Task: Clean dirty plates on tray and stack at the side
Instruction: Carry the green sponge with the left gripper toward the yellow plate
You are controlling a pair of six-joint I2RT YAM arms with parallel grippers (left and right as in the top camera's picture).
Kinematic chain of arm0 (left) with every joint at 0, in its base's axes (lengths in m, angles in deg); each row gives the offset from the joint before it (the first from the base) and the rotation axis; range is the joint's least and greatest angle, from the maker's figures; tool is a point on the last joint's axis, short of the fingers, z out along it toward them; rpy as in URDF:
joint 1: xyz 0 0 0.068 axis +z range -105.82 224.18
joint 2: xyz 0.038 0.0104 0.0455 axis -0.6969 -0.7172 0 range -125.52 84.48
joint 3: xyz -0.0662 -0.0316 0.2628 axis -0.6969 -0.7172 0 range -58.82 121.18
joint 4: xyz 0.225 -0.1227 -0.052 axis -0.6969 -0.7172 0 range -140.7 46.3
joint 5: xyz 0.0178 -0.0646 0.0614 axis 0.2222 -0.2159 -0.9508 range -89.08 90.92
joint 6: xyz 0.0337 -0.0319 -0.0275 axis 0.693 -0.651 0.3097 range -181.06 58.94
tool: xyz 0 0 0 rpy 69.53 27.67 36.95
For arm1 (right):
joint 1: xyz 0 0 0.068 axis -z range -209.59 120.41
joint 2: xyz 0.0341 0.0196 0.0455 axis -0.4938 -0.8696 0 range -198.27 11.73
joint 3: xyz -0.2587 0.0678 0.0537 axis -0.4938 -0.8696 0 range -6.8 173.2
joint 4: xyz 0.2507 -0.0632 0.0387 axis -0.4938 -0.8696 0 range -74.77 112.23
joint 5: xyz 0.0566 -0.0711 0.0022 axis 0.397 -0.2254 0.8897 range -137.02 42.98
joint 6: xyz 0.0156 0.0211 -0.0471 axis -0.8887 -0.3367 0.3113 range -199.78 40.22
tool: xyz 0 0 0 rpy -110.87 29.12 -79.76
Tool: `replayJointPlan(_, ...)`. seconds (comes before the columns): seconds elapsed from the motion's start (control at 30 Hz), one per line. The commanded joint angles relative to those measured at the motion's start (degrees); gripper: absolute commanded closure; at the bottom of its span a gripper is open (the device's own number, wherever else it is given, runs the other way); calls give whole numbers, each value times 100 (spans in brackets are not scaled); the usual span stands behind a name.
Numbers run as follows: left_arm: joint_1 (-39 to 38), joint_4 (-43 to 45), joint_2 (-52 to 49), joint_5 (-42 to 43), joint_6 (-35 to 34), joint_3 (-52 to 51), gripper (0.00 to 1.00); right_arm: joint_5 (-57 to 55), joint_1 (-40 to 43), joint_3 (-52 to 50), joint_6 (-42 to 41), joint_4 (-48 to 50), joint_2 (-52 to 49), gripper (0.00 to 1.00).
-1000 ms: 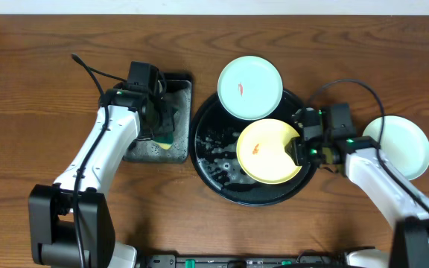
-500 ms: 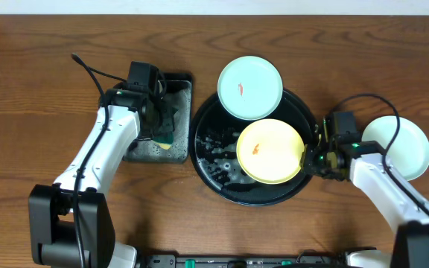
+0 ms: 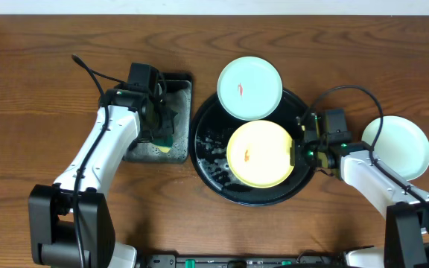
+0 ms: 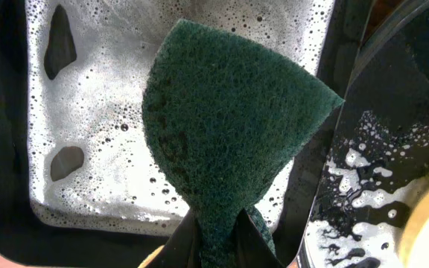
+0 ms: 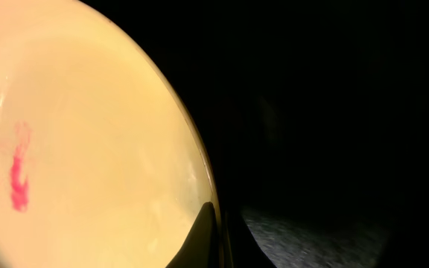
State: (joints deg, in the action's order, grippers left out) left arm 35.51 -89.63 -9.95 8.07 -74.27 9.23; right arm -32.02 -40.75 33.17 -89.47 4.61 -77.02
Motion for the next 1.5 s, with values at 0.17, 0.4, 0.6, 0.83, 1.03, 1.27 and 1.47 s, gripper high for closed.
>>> replayJointPlan(0.17,22,22,-33,-413,94,-33,92,-2,-96,-24,-22,-50,-42,99)
replayJointPlan(0.4,17,955,-315,-933,90,-483,92,-155,-94,-24,-57,-24,-42,99)
replayJointPlan(0.6,17,1314,-815,-911,-17,-599,92,-146,-94,-24,-59,-55,-42,99)
replayJointPlan(0.83,20,1416,-1458,-828,-55,-601,92,-146,-94,-24,-98,-57,-42,99)
replayJointPlan(1.03,20,1032,-1198,-763,-55,-348,93,-146,-94,-24,-101,-59,-42,99)
replayJointPlan(1.27,17,850,-535,-761,-57,-177,92,-146,-94,-24,-101,-105,-42,99)
replayJointPlan(1.47,17,1134,-750,-763,-55,-520,92,-146,-94,-24,-103,-122,-42,99)
